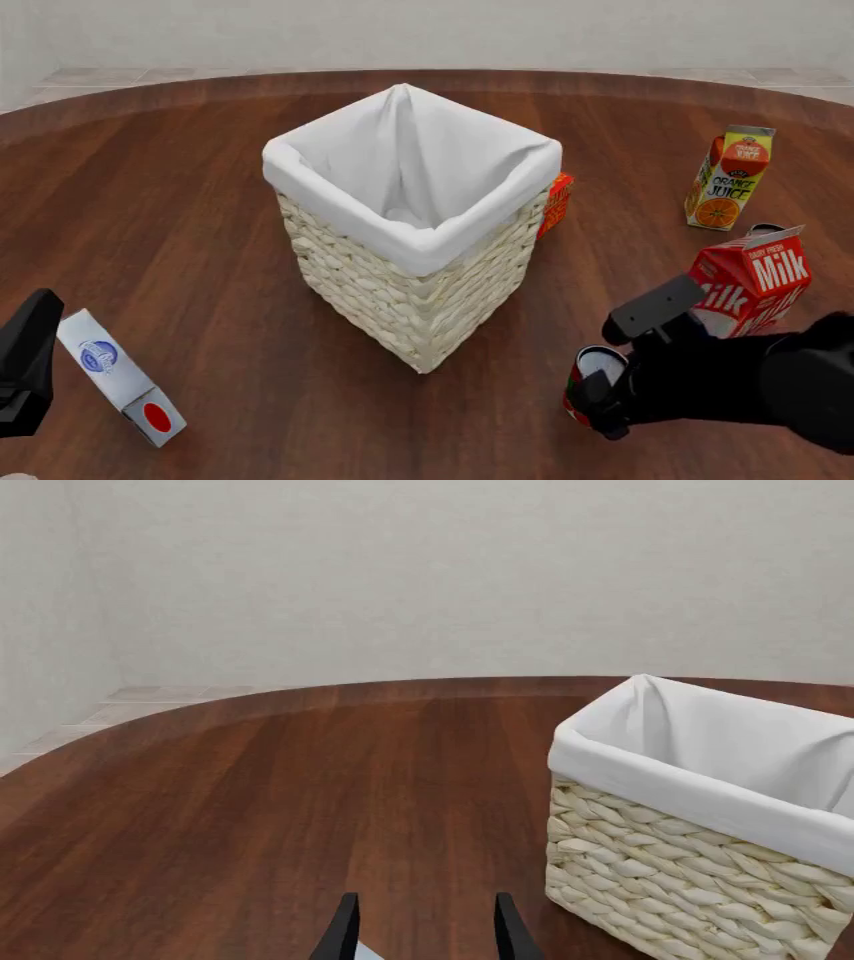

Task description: Pick up the tomato sauce, and put it in the basket.

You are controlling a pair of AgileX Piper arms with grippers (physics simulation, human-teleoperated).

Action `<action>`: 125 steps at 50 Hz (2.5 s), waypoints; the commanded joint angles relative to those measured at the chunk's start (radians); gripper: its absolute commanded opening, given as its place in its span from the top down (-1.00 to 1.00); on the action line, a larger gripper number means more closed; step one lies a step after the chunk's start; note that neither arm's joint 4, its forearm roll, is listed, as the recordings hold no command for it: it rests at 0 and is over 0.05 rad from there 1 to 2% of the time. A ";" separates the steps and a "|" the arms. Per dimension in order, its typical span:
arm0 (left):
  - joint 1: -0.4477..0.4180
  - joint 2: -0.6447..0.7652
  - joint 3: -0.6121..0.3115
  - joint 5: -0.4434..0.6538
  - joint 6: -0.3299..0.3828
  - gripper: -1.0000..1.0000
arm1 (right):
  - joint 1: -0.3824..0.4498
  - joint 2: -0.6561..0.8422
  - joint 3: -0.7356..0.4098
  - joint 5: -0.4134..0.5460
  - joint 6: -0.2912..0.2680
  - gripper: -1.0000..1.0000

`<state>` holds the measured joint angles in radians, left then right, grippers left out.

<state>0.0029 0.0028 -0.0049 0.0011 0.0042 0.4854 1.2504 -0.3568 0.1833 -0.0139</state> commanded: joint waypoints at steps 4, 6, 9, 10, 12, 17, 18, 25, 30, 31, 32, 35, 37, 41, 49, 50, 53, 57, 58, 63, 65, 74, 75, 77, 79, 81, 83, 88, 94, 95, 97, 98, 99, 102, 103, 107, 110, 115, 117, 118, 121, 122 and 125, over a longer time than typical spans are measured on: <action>0.000 0.000 0.000 0.000 0.000 -1.00 | -0.015 0.029 0.012 -0.032 -0.009 -1.00; 0.000 0.000 0.000 0.000 0.000 -1.00 | -0.015 0.027 0.011 -0.030 -0.009 -1.00; 0.000 0.000 0.000 0.000 0.000 -1.00 | -0.015 0.018 0.007 -0.022 -0.012 -1.00; 0.000 0.000 0.000 0.000 0.000 -1.00 | -0.016 0.017 0.007 -0.020 -0.015 -1.00; 0.000 0.000 0.000 0.000 0.000 -1.00 | -0.017 0.010 0.004 -0.014 -0.017 1.00; 0.000 0.000 0.000 0.000 0.000 -1.00 | -0.018 -0.003 0.006 -0.005 -0.019 1.00; 0.000 0.000 0.000 0.000 0.000 -1.00 | -0.018 -0.006 0.006 -0.003 -0.019 1.00; 0.000 0.000 0.000 0.000 0.000 -1.00 | -0.017 -0.028 0.005 0.015 -0.022 1.00; 0.000 0.000 0.000 0.000 0.000 -1.00 | -0.016 -0.055 0.001 0.040 -0.024 1.00; 0.000 0.000 0.000 0.000 0.000 -1.00 | -0.016 -0.060 0.001 0.044 -0.024 1.00; 0.000 0.000 0.000 0.000 0.000 -1.00 | -0.017 -0.080 -0.002 0.061 -0.027 1.00; 0.000 0.000 0.000 0.000 0.000 -1.00 | -0.011 -0.102 0.000 0.075 -0.024 1.00; 0.000 0.000 0.000 0.000 0.000 -1.00 | -0.012 -0.126 -0.003 0.098 -0.026 1.00; 0.000 0.000 0.000 0.000 0.000 -1.00 | -0.012 -0.181 -0.019 0.149 -0.030 1.00; 0.000 0.000 0.000 0.000 0.000 -1.00 | -0.008 -0.281 -0.051 0.253 -0.044 1.00; 0.000 0.000 0.000 0.000 0.000 -1.00 | -0.007 -0.289 -0.056 0.260 -0.044 1.00; 0.000 0.000 0.000 0.000 0.000 -1.00 | 0.006 -0.321 -0.078 0.289 -0.047 1.00; 0.000 0.000 0.000 0.000 0.000 -1.00 | 0.017 -0.360 -0.120 0.335 -0.056 1.00; 0.000 0.000 0.000 0.000 0.000 -1.00 | 0.020 -0.364 -0.125 0.341 -0.058 1.00; 0.000 0.000 0.000 0.000 0.000 -1.00 | 0.033 -0.384 -0.164 0.379 -0.064 1.00; 0.000 0.000 0.000 0.000 0.000 -1.00 | 0.036 -0.389 -0.178 0.392 -0.066 1.00; 0.000 0.000 0.000 0.000 0.000 -1.00 | 0.048 -0.401 -0.245 0.445 -0.075 1.00; 0.000 0.000 0.000 0.000 0.000 -1.00 | 0.048 -0.402 -0.256 0.453 -0.078 1.00; 0.000 0.000 0.000 0.000 0.000 -1.00 | 0.048 -0.405 -0.273 0.467 -0.084 1.00; 0.000 0.000 0.000 0.000 0.000 -1.00 | 0.050 -0.409 -0.300 0.491 -0.091 1.00; 0.000 0.000 0.000 0.000 0.000 -1.00 | 0.050 -0.411 -0.307 0.496 -0.091 1.00; 0.000 0.000 0.000 0.000 0.000 -1.00 | 0.050 -0.415 -0.332 0.518 -0.099 1.00; 0.000 0.000 0.000 0.000 0.000 -1.00 | 0.054 -0.422 -0.359 0.543 -0.108 1.00; 0.000 0.000 0.000 0.000 0.000 -1.00 | 0.060 -0.428 -0.412 0.585 -0.107 1.00; 0.000 0.000 0.000 0.000 0.000 -1.00 | 0.064 -0.428 -0.421 0.588 -0.104 1.00; 0.000 0.000 0.000 0.000 0.000 -1.00 | 0.066 -0.426 -0.435 0.598 -0.106 1.00; 0.000 0.000 0.000 0.000 0.000 -1.00 | 0.065 -0.426 -0.437 0.600 -0.109 1.00; 0.000 0.000 0.000 0.000 0.000 -1.00 | 0.067 -0.424 -0.445 0.604 -0.110 1.00; 0.000 0.000 0.000 0.000 0.000 -1.00 | 0.069 -0.419 -0.466 0.617 -0.116 1.00; 0.000 0.000 0.000 0.000 0.000 -1.00 | 0.073 -0.414 -0.488 0.625 -0.115 1.00; 0.000 0.000 0.000 0.000 0.000 -1.00 | 0.081 -0.403 -0.528 0.644 -0.124 1.00; 0.000 0.000 0.000 0.000 0.000 -1.00 | 0.084 -0.395 -0.558 0.660 -0.129 1.00; 0.000 0.000 0.000 0.000 0.000 -1.00 | 0.086 -0.377 -0.608 0.678 -0.140 1.00; 0.000 0.000 0.000 0.000 0.000 -1.00 | 0.091 -0.365 -0.629 0.683 -0.144 1.00; 0.000 0.000 0.000 0.000 0.000 -1.00 | 0.093 -0.361 -0.635 0.685 -0.145 1.00; 0.000 0.000 0.000 0.000 0.000 -1.00 | 0.102 -0.346 -0.661 0.691 -0.146 1.00; 0.000 0.000 0.000 0.000 0.000 -1.00 | 0.104 -0.341 -0.670 0.695 -0.145 1.00; 0.000 0.000 0.000 0.000 0.000 -1.00 | 0.109 -0.326 -0.704 0.704 -0.150 1.00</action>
<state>0.0029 0.0029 -0.0049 0.0012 0.0042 0.5776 0.8867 -0.9650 0.8556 -0.1691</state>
